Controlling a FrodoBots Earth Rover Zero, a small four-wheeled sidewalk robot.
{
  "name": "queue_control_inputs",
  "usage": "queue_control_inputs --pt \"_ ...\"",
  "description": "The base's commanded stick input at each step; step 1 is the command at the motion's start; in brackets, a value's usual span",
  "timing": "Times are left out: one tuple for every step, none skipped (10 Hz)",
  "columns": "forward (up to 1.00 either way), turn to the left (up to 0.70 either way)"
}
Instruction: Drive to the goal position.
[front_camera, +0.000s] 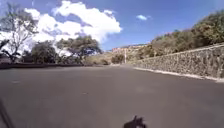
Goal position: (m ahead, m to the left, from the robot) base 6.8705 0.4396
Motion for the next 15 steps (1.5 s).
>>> queue_control_inputs --pt "0.50 0.00" --pt "0.50 0.00" --pt "0.50 0.00" --pt "0.50 0.00" --pt "0.50 0.00" --pt "0.50 0.00" --pt "0.50 0.00" --pt "0.50 0.00" --pt "0.50 0.00" --pt "0.50 0.00" --pt "0.50 0.00" --pt "0.50 0.00" --pt "0.50 0.00" --pt "0.50 0.00" --pt "0.50 0.00"
